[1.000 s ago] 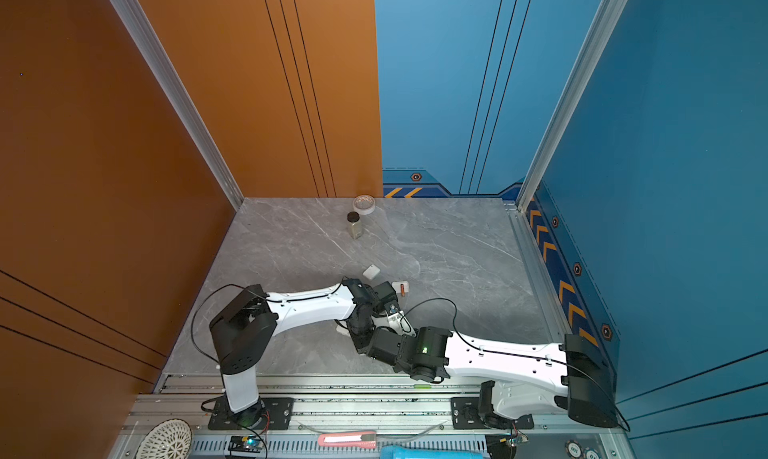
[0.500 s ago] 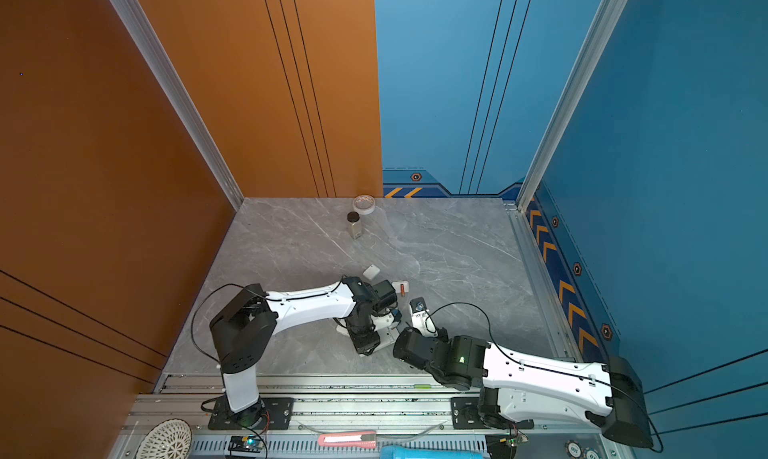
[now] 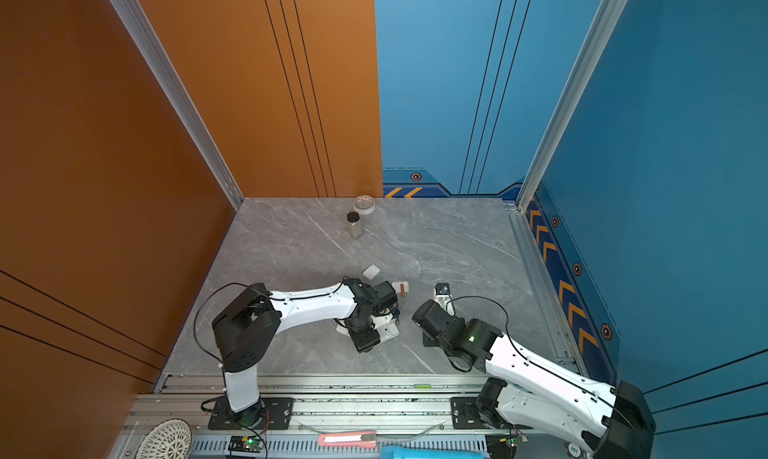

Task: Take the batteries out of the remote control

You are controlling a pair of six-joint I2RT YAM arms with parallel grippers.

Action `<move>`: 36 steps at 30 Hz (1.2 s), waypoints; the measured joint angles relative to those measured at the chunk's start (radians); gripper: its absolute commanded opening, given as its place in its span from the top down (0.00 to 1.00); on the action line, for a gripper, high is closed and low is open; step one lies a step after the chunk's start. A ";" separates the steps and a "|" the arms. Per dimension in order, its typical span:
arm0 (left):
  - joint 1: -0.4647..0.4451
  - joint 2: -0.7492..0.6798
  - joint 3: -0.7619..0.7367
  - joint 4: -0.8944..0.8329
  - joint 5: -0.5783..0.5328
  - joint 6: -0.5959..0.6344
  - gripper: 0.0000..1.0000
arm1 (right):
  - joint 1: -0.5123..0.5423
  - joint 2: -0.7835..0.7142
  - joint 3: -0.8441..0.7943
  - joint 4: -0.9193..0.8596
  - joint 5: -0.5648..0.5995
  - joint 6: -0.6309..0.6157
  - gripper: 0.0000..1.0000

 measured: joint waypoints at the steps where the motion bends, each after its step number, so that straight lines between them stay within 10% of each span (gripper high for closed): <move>1: 0.000 -0.008 -0.003 0.013 -0.012 -0.006 0.02 | -0.014 -0.019 -0.022 0.035 0.000 0.000 0.64; 5: 0.005 -0.086 -0.012 0.042 -0.063 -0.039 0.02 | -0.067 -0.093 -0.142 0.200 0.002 0.015 0.18; 9: 0.018 -0.174 0.015 0.048 -0.083 -0.099 0.02 | -0.209 -0.051 -0.167 0.295 -0.060 0.001 0.03; 19: 0.189 -0.457 0.098 0.166 -0.043 -0.336 0.02 | -0.507 -0.108 -0.077 0.239 -0.285 -0.068 0.00; 29: 0.870 -0.869 -0.559 0.542 -0.162 -0.409 0.02 | -0.861 0.314 0.074 0.428 -0.353 -0.307 0.00; 36: 1.002 -0.839 -0.852 1.017 -0.156 -0.204 0.02 | -0.846 0.346 -0.237 1.033 -0.256 -0.560 0.00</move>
